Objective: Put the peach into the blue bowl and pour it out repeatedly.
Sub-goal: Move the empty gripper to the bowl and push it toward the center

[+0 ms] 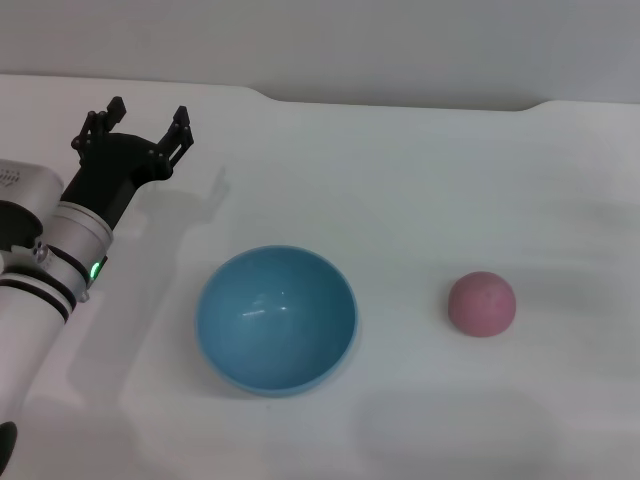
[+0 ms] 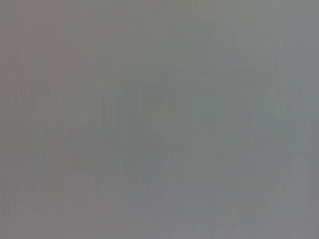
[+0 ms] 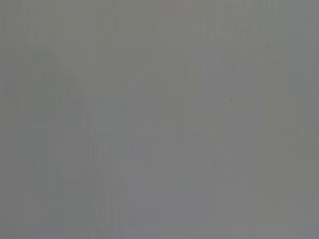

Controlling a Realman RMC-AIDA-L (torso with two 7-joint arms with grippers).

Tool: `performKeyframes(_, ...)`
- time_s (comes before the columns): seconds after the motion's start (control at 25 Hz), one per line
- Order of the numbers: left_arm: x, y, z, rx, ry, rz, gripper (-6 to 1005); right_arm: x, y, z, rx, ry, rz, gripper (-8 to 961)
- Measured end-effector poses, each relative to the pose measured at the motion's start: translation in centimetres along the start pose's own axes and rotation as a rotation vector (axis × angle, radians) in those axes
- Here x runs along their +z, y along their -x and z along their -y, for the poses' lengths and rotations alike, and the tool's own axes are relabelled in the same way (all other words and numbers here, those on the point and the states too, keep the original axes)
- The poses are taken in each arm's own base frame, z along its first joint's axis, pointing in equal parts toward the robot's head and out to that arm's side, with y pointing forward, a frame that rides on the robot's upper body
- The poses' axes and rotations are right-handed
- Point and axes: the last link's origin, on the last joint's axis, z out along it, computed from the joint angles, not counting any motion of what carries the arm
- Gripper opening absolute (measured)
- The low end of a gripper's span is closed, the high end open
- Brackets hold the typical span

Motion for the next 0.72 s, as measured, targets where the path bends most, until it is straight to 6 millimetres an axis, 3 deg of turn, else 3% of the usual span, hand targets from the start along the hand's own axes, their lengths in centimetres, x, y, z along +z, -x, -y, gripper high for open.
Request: performKeyframes(0.72, -0.24, -0.1, 0.54, -0.025, -0.027, -0.014, 810, 0.12, 0.09, -0.16, 0.001, 0.004, 0.002, 744)
